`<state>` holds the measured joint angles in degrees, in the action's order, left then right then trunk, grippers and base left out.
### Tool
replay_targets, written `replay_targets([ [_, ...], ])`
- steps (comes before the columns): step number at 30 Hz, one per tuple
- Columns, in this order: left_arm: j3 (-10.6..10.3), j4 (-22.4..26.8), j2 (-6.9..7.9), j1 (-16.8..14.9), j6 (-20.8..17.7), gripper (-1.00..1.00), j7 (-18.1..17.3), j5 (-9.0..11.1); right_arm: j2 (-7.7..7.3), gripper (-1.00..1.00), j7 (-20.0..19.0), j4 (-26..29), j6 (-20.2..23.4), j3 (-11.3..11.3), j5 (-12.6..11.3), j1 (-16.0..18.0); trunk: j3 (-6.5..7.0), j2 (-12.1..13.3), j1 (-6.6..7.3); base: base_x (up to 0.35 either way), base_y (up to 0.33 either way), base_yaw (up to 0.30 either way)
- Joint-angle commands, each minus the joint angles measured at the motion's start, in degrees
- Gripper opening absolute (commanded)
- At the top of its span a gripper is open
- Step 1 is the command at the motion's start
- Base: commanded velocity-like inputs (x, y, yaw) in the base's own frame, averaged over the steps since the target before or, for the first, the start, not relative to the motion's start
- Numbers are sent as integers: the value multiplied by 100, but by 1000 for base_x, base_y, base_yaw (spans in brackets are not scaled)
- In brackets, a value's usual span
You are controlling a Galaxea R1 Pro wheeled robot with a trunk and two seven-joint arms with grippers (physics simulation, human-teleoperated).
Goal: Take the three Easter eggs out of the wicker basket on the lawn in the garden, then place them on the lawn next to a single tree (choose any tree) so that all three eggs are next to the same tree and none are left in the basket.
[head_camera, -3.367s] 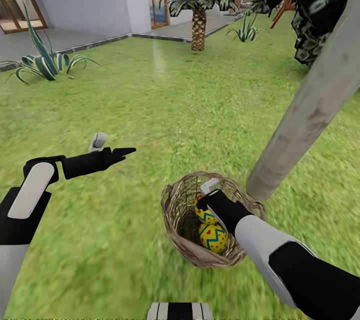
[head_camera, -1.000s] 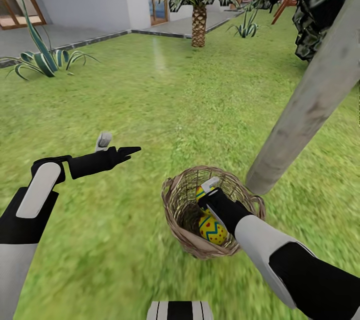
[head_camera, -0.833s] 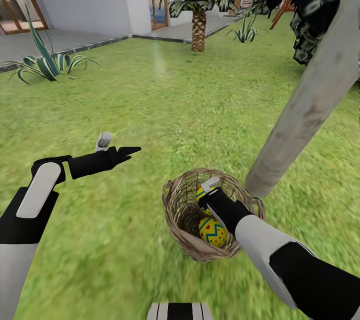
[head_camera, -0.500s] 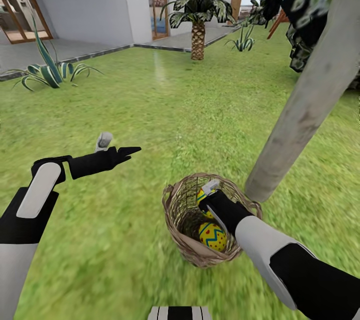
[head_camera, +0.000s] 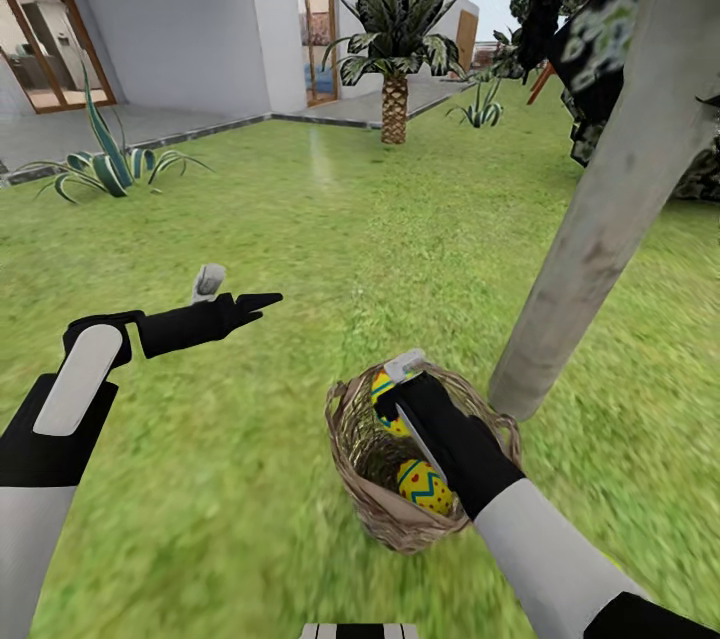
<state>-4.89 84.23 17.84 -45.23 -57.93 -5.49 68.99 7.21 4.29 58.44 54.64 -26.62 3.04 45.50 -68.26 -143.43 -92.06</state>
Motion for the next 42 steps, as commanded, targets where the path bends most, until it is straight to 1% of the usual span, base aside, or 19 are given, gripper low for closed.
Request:
replay_targets([
  [1,-3,-1,2,-4,-8,100,-53,-61,-2,-100,2,191,195,-9,30,-34,18,0,3,0,0,0],
  [3,-3,-2,1,-4,-8,100,-50,-61,-9,-100,2,310,280,-9,34,-53,62,3,8,0,0,0],
  [6,-3,-3,0,-11,-8,100,-42,-61,-67,-100,2,467,319,-9,41,-63,129,7,16,0,0,0],
  [8,-3,-3,-2,-12,-8,100,-40,-61,-143,-100,3,677,327,-9,33,-83,173,9,21,0,0,0],
  [9,30,-3,-35,21,25,100,-57,-35,-175,-100,-31,640,294,24,14,-115,172,10,22,0,0,0],
  [12,26,-3,-35,49,36,100,-57,-35,-82,-100,60,544,292,-70,60,-51,172,10,22,0,0,0],
  [13,24,-1,-35,54,36,100,-57,-35,-74,-100,72,512,293,-58,68,-78,172,10,22,0,0,0],
  [17,29,5,-35,58,36,100,-57,-35,-71,-100,81,385,293,-39,89,-151,172,10,22,0,0,0],
  [21,32,6,-35,58,36,100,-57,-35,-79,-100,81,397,293,-32,92,-155,172,10,22,-124,0,0],
  [27,24,5,-35,58,36,100,-57,-35,-80,-100,80,428,293,163,100,-161,172,10,22,-323,0,0],
  [28,23,6,-37,58,36,100,-57,-35,-83,-100,77,446,293,165,100,-163,172,10,22,-330,0,0],
  [30,23,6,-40,58,36,100,-57,-35,-107,-100,73,543,293,171,100,-170,172,10,22,-203,0,0],
  [32,23,5,-43,58,36,100,-57,-35,-194,-100,66,767,293,174,94,-204,172,10,22,-44,0,0],
  [34,23,5,-44,58,36,100,-57,-35,-241,-100,64,1062,293,198,92,-279,172,10,22,-11,0,0],
  [38,22,0,-48,58,36,100,-57,-35,-255,-100,71,1609,308,413,92,-391,172,10,22,-1,0,0],
  [42,15,-3,-84,58,36,100,-57,-35,-256,-100,72,1987,329,443,92,-428,172,10,22,0,0,0],
])
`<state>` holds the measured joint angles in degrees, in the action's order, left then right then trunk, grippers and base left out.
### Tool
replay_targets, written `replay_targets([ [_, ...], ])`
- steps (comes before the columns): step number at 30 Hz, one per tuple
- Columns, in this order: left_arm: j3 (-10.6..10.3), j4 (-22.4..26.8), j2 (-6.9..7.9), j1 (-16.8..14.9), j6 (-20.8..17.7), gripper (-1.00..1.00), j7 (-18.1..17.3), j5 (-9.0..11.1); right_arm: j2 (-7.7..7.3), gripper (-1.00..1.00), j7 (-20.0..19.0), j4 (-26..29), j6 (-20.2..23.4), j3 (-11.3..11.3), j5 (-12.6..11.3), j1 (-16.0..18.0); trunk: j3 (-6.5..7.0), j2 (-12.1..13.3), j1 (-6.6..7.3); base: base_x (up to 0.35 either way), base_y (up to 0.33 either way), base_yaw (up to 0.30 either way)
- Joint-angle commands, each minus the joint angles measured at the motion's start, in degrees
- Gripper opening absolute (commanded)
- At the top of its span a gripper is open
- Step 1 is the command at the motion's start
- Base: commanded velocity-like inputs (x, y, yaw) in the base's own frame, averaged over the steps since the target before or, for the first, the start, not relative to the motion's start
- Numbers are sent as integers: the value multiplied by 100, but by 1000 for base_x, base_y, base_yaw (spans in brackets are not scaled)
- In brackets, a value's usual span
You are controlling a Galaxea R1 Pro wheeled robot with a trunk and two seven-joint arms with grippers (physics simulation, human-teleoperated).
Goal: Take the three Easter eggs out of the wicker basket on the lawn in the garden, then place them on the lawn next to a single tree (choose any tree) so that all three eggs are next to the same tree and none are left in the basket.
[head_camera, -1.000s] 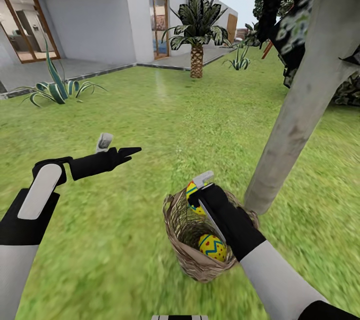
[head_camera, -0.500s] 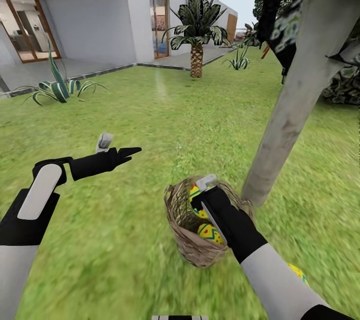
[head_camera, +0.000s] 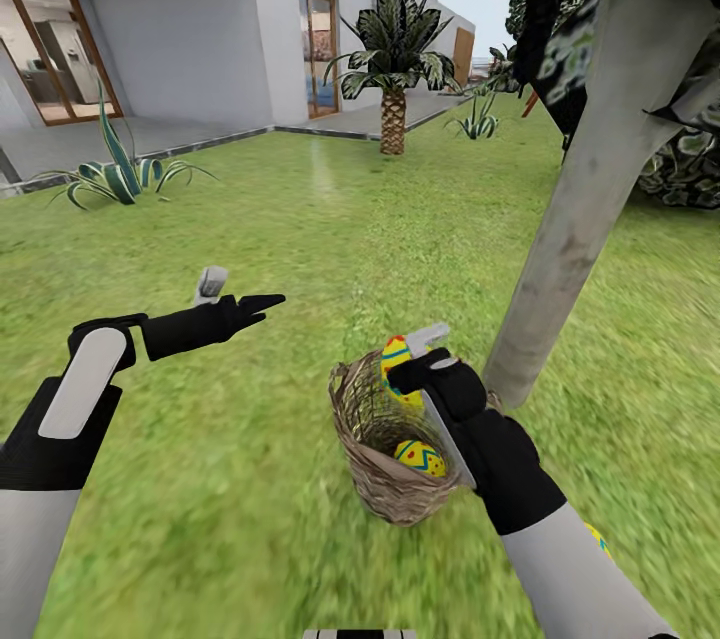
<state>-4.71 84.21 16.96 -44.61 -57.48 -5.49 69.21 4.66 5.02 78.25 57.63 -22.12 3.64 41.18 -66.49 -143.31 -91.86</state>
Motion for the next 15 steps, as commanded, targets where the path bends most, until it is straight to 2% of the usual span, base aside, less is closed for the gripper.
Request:
replay_targets([
  [1,-3,-1,0,-4,-8,100,-58,-57,0,-100,-1,131,34,0,36,2,-5,-2,1,0,0,0],
  [3,-4,-1,-1,-4,-8,100,-58,-57,0,-100,-1,288,42,71,39,-1,-5,-2,1,0,0,0],
  [5,-4,-1,-3,-4,-8,100,-56,-57,0,-100,-1,374,45,345,46,-2,-5,-2,1,0,0,0],
  [7,0,-1,-1,-3,-8,100,-56,-57,0,-100,-1,420,46,509,48,-2,-5,-2,1,0,0,0],
  [9,-2,-1,-6,-4,-7,100,-57,-57,0,-100,0,433,43,563,49,-3,-5,-2,1,-61,0,0],
  [15,-4,-1,-33,-4,-1,100,-50,-57,9,-100,-1,540,30,577,49,2,-5,-2,1,-233,0,0],
])
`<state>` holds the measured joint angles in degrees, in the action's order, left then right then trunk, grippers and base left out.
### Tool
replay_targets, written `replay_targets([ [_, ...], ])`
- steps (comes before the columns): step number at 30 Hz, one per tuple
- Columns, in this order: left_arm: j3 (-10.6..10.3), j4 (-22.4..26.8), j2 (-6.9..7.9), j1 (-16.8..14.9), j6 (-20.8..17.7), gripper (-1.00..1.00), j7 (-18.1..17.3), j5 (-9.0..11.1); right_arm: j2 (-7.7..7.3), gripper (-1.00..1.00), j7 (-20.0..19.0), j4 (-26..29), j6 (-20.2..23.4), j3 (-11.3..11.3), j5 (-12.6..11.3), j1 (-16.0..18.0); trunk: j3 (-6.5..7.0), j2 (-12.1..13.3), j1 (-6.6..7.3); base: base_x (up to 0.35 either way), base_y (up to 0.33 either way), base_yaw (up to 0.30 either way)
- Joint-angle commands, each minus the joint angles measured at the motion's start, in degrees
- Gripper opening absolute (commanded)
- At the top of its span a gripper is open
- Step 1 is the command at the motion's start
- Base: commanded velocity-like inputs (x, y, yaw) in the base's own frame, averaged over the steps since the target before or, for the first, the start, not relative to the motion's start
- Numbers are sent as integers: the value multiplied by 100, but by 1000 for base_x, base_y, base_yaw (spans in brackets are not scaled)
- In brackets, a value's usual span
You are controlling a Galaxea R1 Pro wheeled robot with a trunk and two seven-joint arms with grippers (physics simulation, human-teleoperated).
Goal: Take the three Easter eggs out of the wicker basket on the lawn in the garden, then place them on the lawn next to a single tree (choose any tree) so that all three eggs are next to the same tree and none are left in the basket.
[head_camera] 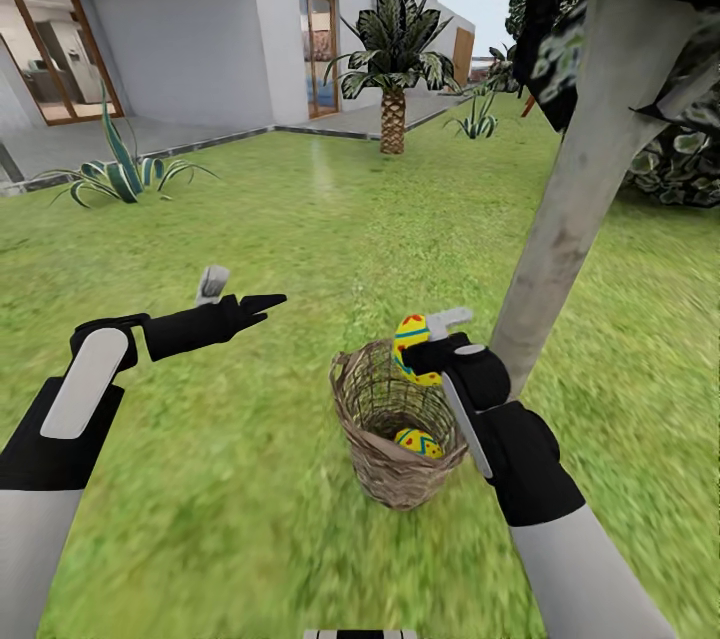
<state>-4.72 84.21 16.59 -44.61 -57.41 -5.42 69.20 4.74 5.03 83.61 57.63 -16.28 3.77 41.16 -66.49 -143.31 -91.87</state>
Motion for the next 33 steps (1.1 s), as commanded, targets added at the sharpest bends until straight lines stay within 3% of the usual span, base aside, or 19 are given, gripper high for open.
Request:
replay_targets([
  [1,-3,-1,1,-4,-8,100,-56,-55,18,-100,-2,32,25,-7,36,4,-5,-2,2,-56,0,0],
  [26,1,-6,5,-2,13,100,-61,-60,14,-100,2,42,-69,-8,45,103,-5,-2,2,-7,0,0],
  [33,10,-11,8,-4,5,100,-224,-54,61,-100,17,16,-70,-56,53,103,-5,-2,2,0,0,0],
])
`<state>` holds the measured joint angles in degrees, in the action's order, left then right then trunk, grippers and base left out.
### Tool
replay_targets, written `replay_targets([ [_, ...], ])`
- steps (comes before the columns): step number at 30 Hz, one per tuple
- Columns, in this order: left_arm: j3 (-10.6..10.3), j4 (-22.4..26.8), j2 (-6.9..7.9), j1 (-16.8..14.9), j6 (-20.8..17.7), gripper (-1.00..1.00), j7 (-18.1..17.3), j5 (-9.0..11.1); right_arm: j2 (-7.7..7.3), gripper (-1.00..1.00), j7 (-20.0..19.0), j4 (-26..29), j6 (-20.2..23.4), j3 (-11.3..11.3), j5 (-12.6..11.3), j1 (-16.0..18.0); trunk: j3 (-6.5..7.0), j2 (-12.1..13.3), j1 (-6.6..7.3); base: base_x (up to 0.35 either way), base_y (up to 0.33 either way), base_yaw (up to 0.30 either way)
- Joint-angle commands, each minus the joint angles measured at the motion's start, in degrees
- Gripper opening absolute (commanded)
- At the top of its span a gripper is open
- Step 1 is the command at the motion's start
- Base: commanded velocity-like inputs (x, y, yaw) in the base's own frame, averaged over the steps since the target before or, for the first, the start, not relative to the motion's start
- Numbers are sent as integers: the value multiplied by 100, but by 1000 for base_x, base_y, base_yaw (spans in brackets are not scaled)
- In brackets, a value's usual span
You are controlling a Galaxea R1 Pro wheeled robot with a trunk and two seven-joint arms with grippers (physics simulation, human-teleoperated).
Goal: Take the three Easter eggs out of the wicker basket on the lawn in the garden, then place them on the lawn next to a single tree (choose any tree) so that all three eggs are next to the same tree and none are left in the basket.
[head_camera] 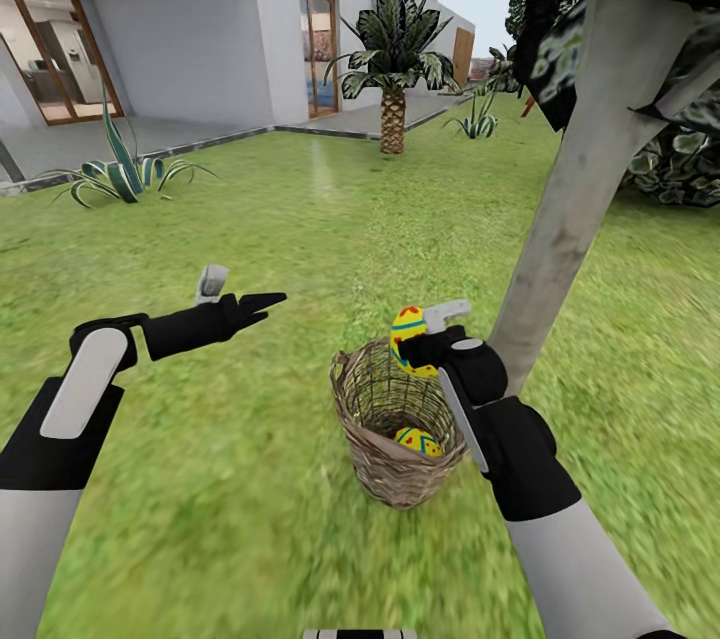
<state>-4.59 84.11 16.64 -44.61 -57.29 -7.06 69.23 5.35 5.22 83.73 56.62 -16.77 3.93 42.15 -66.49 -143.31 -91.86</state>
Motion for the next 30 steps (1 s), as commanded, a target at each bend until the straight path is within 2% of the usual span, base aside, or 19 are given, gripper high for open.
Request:
replay_targets([
  [1,6,0,5,-4,-8,100,-59,-58,1,-100,-3,3,32,-4,38,4,-5,-2,1,0,0,0],
  [4,33,0,10,-2,-10,100,-78,-52,-15,-100,3,3,33,19,38,4,17,-1,4,0,0,0],
  [10,364,-9,107,-4,-24,100,-93,-35,10,-100,23,3,37,-25,38,-4,149,19,25,0,0,0],
  [13,376,-8,168,-4,-28,100,-93,-40,10,-100,13,4,47,-30,37,-11,203,139,91,0,0,0],
  [30,370,-17,167,-4,-37,100,-85,-55,19,-100,-12,20,99,-18,20,-57,508,821,464,0,0,0],
])
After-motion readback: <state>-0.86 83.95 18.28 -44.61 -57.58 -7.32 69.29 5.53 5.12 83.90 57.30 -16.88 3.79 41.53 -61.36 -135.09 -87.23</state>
